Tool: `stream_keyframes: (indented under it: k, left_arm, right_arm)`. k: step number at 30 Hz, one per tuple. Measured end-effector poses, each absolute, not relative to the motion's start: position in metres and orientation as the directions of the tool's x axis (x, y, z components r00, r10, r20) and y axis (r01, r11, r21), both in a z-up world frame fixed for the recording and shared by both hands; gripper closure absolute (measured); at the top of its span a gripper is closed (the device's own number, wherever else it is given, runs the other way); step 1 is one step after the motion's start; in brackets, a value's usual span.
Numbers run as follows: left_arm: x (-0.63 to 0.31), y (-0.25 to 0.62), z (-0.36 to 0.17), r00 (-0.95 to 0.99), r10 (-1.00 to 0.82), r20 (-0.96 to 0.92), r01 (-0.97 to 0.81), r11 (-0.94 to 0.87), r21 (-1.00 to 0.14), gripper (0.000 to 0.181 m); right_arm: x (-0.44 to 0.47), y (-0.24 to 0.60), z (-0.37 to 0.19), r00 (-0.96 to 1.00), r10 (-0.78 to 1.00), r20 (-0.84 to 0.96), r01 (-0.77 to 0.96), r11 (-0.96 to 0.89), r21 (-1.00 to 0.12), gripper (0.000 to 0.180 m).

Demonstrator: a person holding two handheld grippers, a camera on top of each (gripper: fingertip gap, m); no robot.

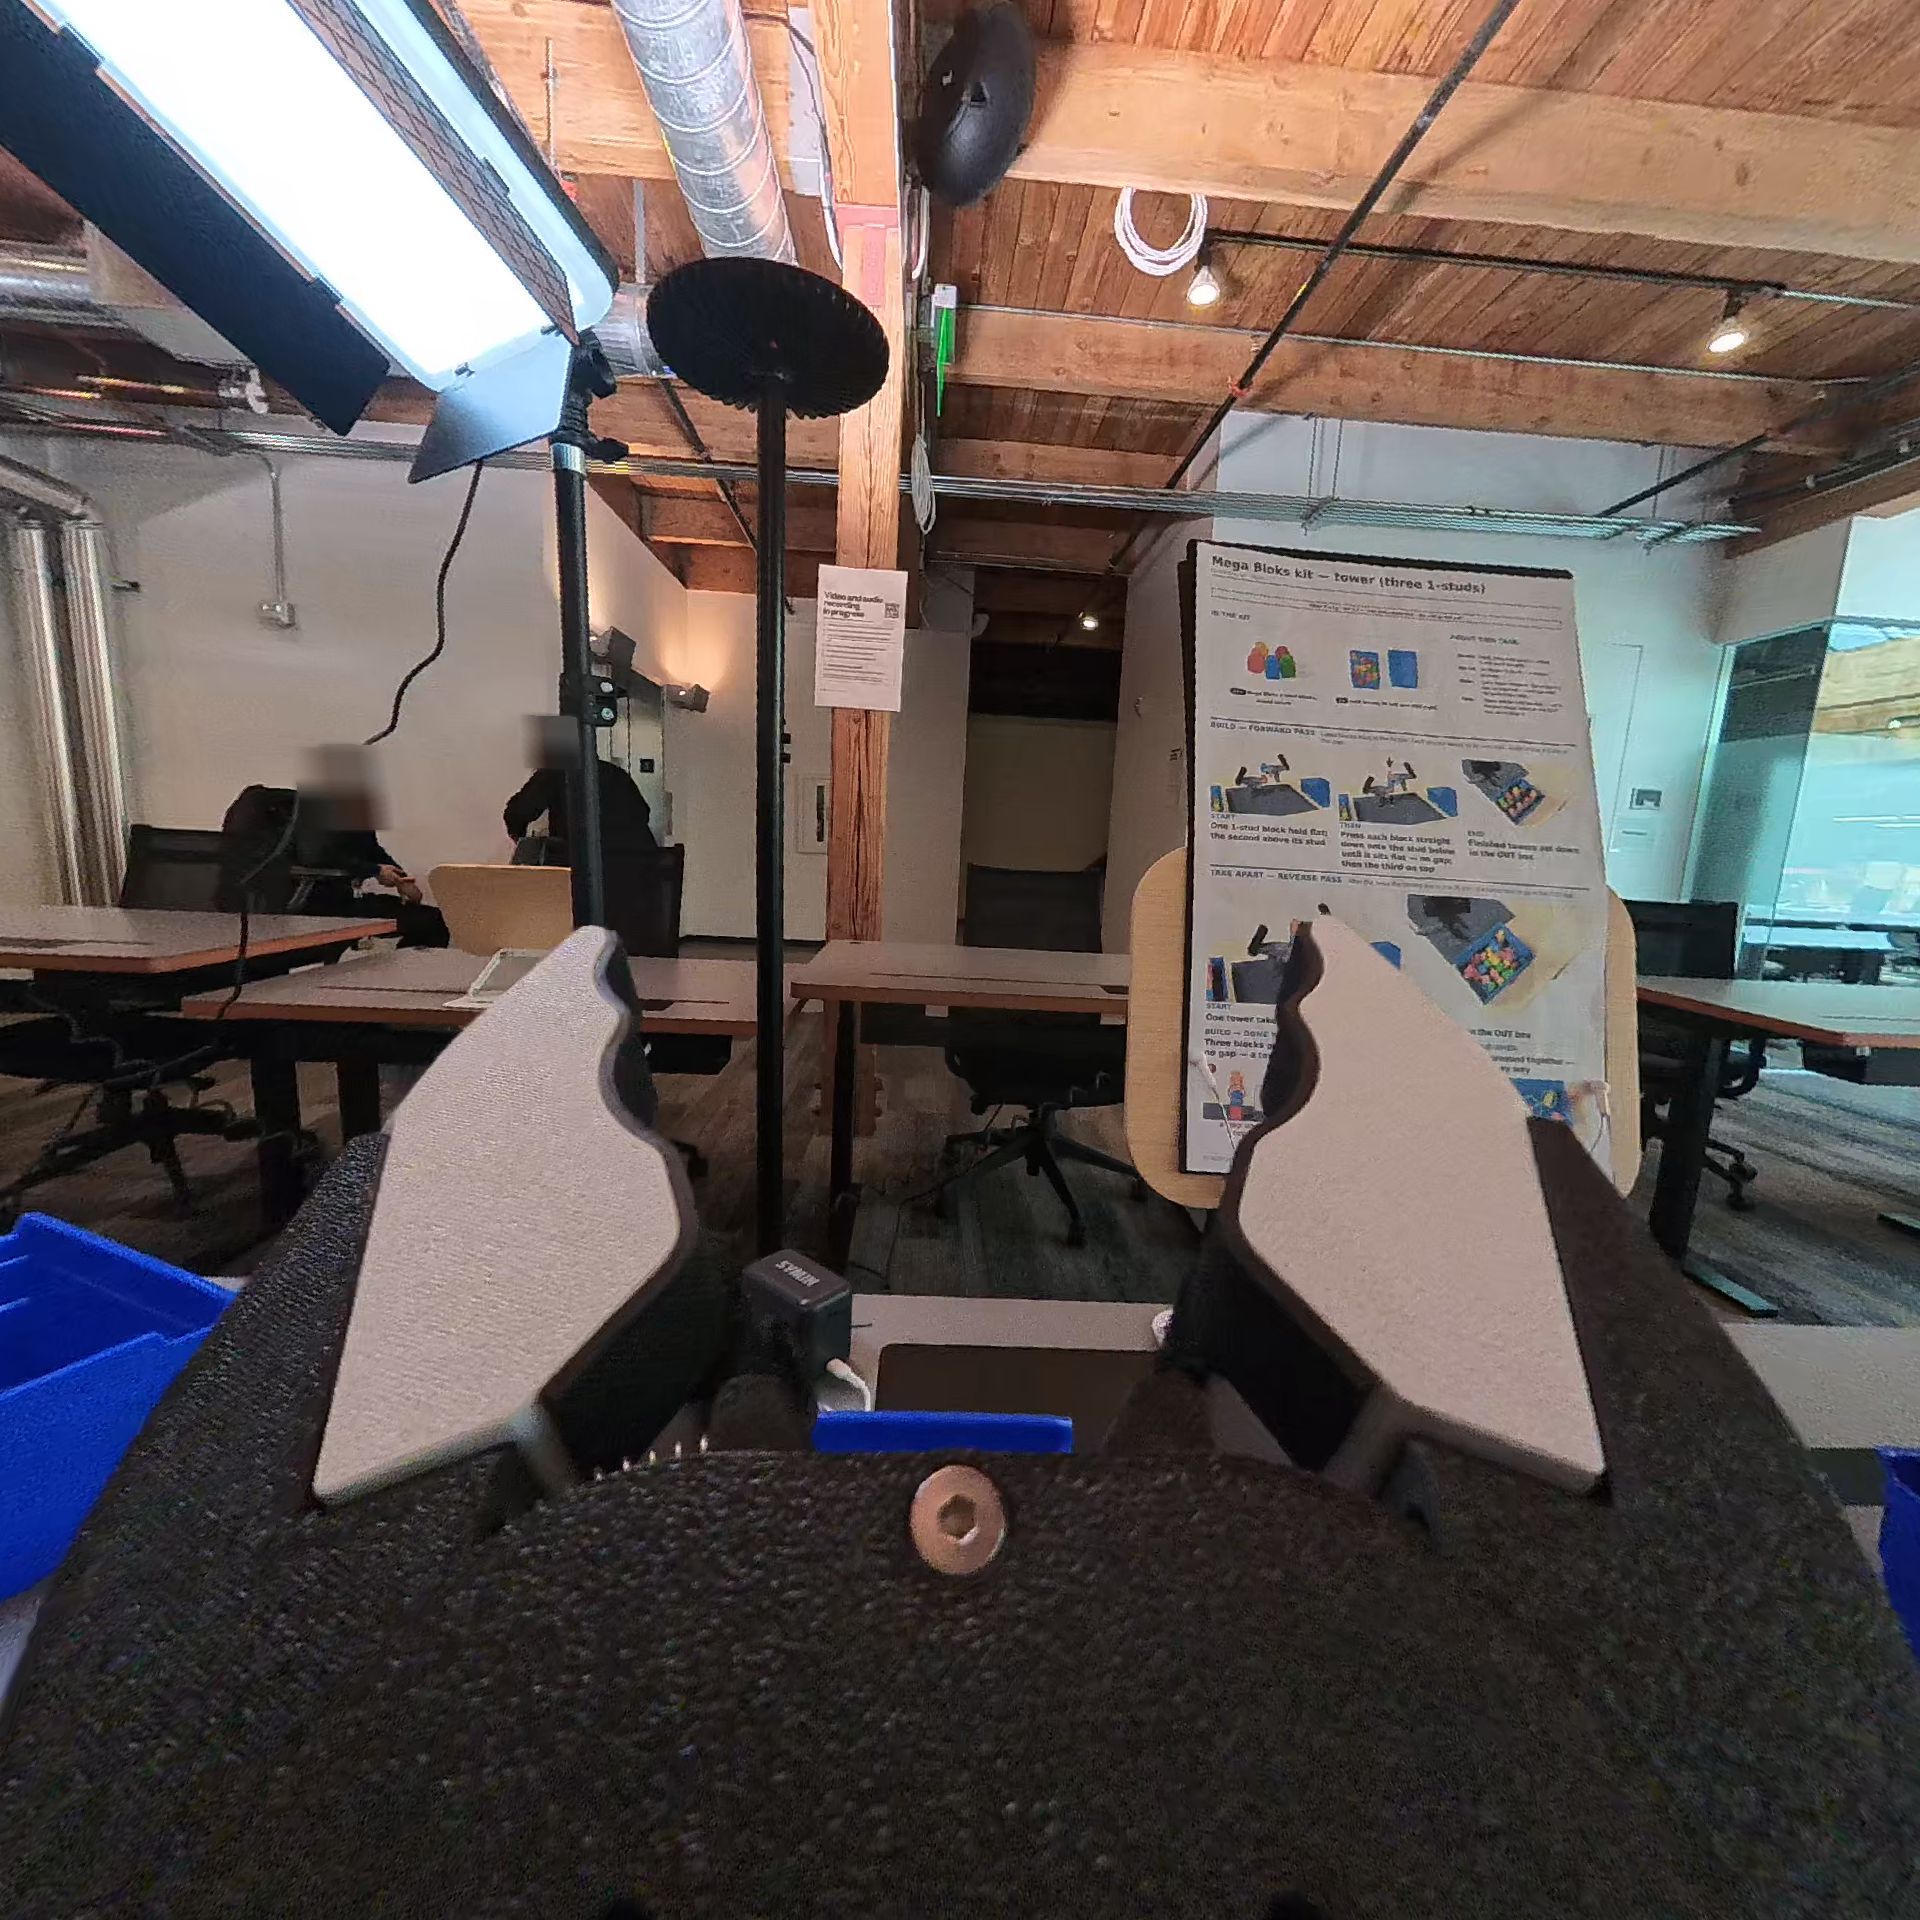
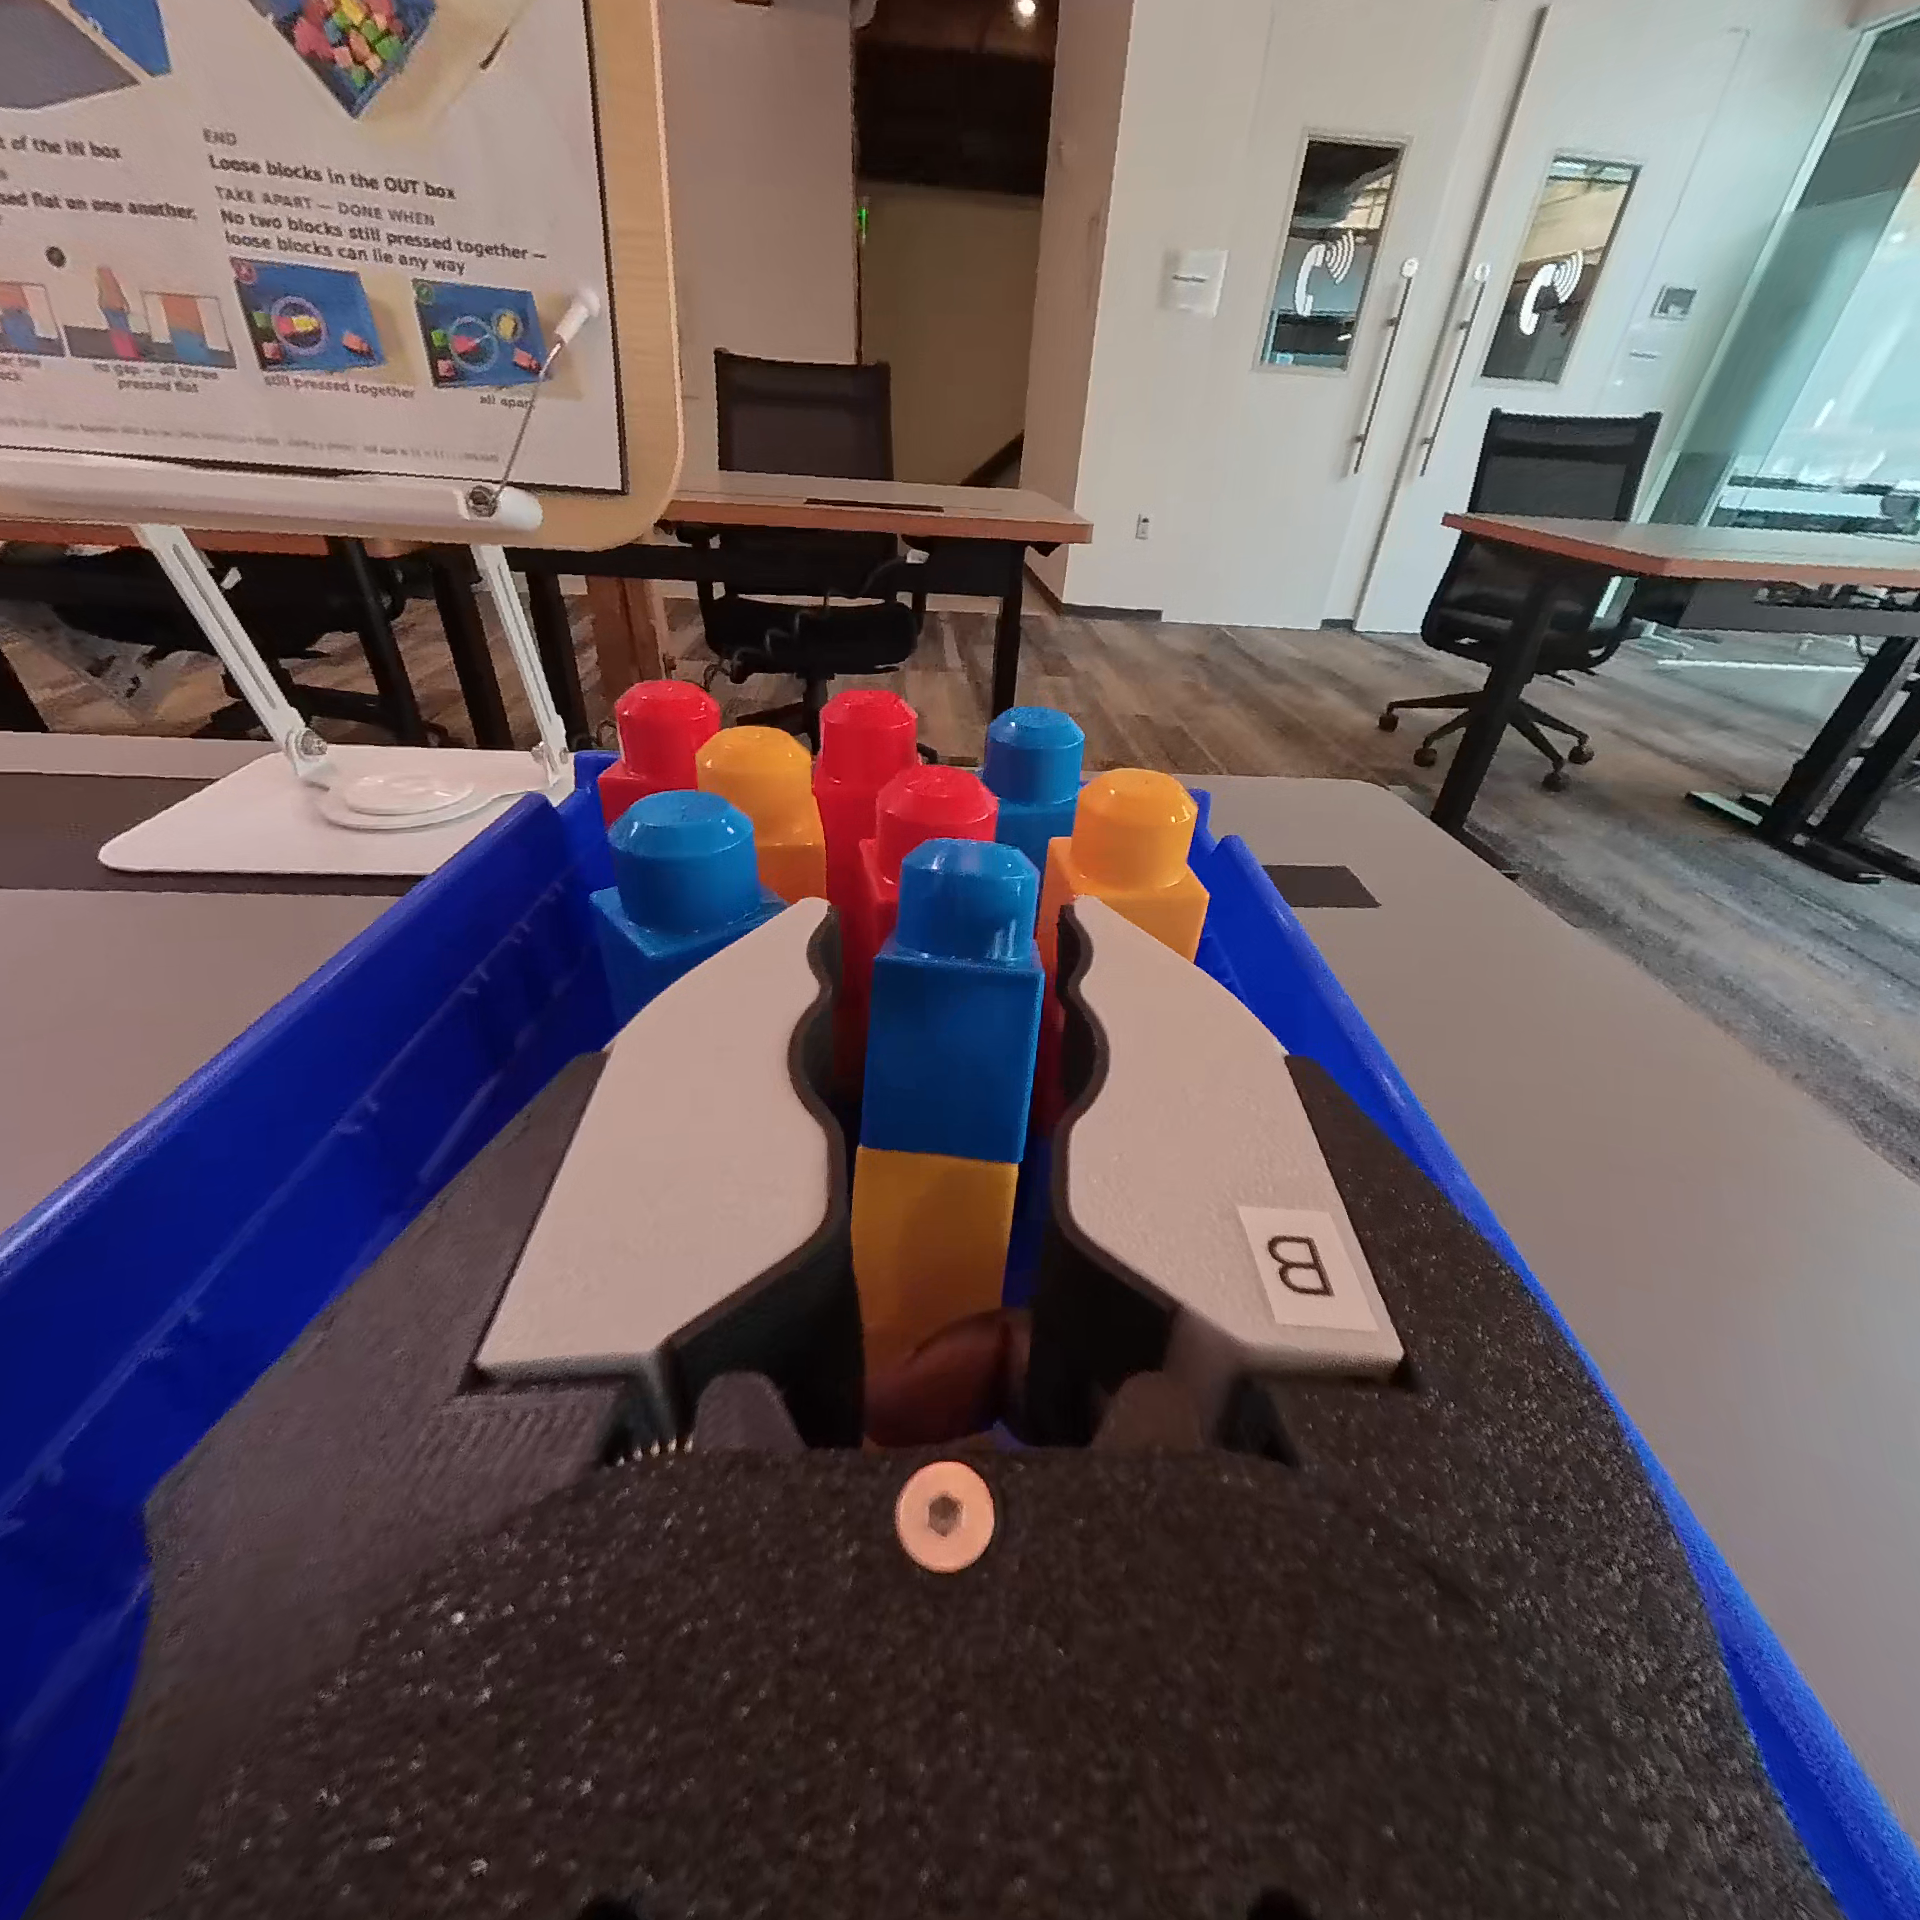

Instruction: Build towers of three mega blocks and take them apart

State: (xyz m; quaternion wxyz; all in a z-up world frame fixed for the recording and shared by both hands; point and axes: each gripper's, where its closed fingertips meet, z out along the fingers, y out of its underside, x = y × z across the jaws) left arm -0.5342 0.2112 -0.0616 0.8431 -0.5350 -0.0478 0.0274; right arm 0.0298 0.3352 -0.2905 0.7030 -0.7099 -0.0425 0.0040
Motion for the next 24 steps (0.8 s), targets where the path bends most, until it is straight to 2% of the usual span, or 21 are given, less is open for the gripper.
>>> stream_keyframes:
  k: [6, 9, 24]
  left_arm:
    - [-0.534, 0.214, -0.063, 0.995, 0.085, 0.056, 0.016, 0.422, -0.907, 0.066]
    - [-0.533, 0.215, -0.064, 0.995, 0.078, 0.059, 0.021, 0.421, -0.907, 0.067]
    - [-0.525, 0.22, -0.066, 0.998, 0.038, 0.056, 0.036, 0.405, -0.914, 0.066]
  right_arm:
    - [0.031, 0.35, -0.284, 0.995, 0.081, 0.066, 0.073, -0.097, -0.993, 0.137]
    - [0.03, 0.354, -0.292, 0.996, 0.084, 0.043, 0.058, -0.179, -0.982, 0.152]
    - [0.046, 0.335, -0.288, 0.996, 0.008, 0.092, 0.092, -0.124, -0.988, 0.153]
